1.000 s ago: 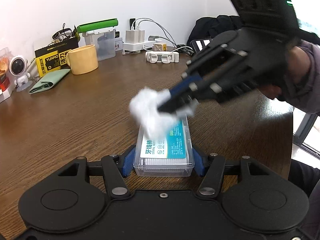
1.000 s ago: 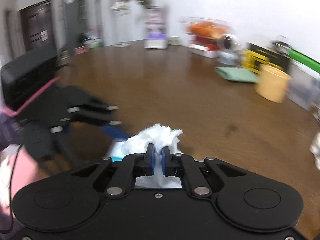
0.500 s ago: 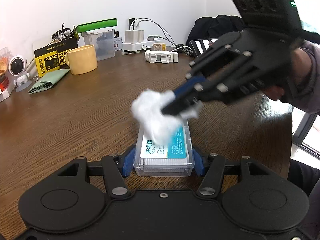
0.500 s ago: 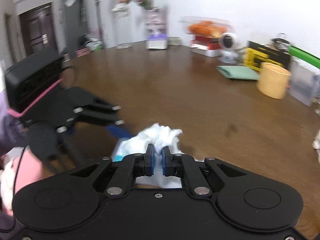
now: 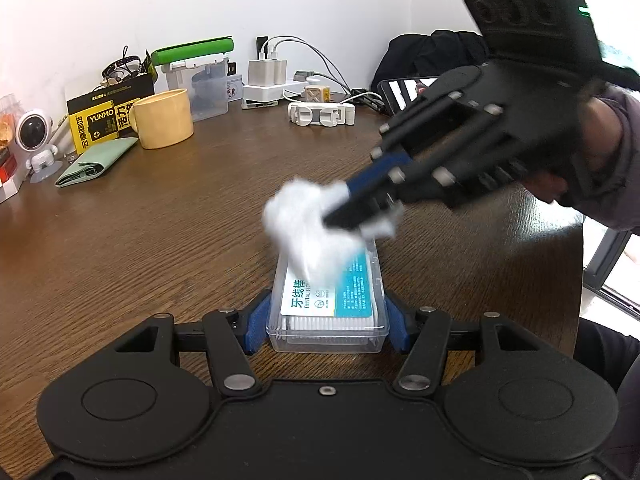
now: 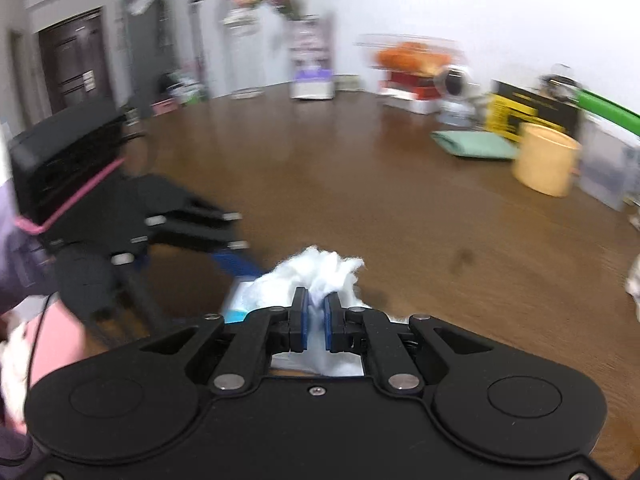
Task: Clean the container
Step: 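Wipe the box lid with the tissue in the right gripper while the left gripper holds it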
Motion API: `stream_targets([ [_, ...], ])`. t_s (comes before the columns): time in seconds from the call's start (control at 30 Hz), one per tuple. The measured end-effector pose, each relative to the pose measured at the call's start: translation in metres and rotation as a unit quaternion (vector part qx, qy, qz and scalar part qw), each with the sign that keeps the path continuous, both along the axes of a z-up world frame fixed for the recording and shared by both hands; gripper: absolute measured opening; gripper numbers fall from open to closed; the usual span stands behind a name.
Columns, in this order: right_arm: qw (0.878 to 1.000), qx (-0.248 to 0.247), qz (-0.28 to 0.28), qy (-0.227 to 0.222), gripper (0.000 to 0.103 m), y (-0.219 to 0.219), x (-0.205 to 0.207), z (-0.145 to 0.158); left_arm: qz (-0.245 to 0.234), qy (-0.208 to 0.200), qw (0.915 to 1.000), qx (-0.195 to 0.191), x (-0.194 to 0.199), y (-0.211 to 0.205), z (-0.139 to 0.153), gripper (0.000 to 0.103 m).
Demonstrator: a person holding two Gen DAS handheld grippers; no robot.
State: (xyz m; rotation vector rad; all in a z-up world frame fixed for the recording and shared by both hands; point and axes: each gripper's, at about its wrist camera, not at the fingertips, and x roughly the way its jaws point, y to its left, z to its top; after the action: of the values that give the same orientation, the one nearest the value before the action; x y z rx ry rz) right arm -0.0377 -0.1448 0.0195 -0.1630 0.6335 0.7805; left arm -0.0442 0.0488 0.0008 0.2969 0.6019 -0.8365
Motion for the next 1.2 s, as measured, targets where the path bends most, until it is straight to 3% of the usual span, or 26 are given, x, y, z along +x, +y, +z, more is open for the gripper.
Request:
stream_targets([
  [0.13,1.0,0.013,-0.004,0.002,0.008,0.003,0.007,-0.003,0.0,0.0,1.0,0.0,0.0,0.0,0.0,0.057],
  [0.43,0.997,0.008,0.072,0.011,0.008,0.028,-0.018,0.0,0.0,0.0,1.0,0.0,-0.001,0.001,0.0,0.057],
  [0.87,1.0,0.02,0.02,0.012,0.008,0.004,-0.002,-0.003,0.0,0.0,1.0,0.0,-0.001,0.001,0.0,0.057],
  [1.2,0.997,0.022,0.072,0.019,0.008,0.026,-0.015,-0.005,0.0,0.0,1.0,0.0,-0.001,0.0,0.0,0.057],
])
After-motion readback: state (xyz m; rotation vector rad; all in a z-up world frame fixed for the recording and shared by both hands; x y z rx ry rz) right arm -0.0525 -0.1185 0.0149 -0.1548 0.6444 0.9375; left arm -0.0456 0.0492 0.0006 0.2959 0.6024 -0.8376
